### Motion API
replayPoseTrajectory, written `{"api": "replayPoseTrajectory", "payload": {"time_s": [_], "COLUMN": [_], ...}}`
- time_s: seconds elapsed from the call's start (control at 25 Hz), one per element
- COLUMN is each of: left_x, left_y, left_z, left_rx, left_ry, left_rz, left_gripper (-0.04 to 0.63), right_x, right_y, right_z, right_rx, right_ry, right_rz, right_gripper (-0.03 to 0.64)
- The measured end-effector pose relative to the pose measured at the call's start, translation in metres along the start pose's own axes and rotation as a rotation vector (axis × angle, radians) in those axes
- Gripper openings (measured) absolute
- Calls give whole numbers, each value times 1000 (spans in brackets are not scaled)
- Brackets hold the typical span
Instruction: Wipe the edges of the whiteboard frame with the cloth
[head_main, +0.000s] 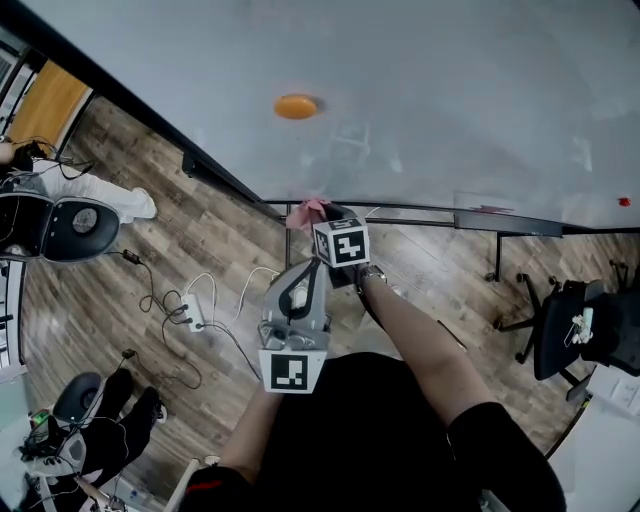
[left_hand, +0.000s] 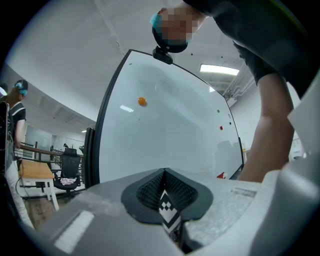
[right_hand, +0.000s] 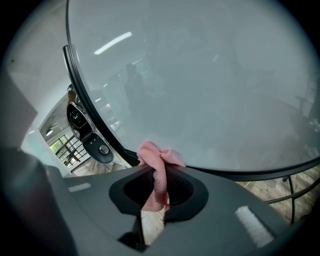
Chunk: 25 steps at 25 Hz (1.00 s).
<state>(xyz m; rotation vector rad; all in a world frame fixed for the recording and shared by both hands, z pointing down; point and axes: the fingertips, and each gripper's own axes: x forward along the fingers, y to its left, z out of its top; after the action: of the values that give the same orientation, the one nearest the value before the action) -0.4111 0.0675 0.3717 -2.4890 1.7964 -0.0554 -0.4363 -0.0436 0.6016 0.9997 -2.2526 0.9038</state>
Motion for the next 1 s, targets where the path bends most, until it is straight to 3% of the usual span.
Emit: {"api": "replayPoseTrajectory", "payload": {"time_s": [1.0], "left_x": [27], "left_y": [-33], "left_z": [-6], "left_rx": [-22], "left_ry": [4], "left_rz": [19], "left_gripper": [0], "right_x": [-22], "right_y": [-48], "right_z": [-4], "right_rx": [-15], "right_ry": [7], "right_rz": [14], "right_gripper": [54]}}
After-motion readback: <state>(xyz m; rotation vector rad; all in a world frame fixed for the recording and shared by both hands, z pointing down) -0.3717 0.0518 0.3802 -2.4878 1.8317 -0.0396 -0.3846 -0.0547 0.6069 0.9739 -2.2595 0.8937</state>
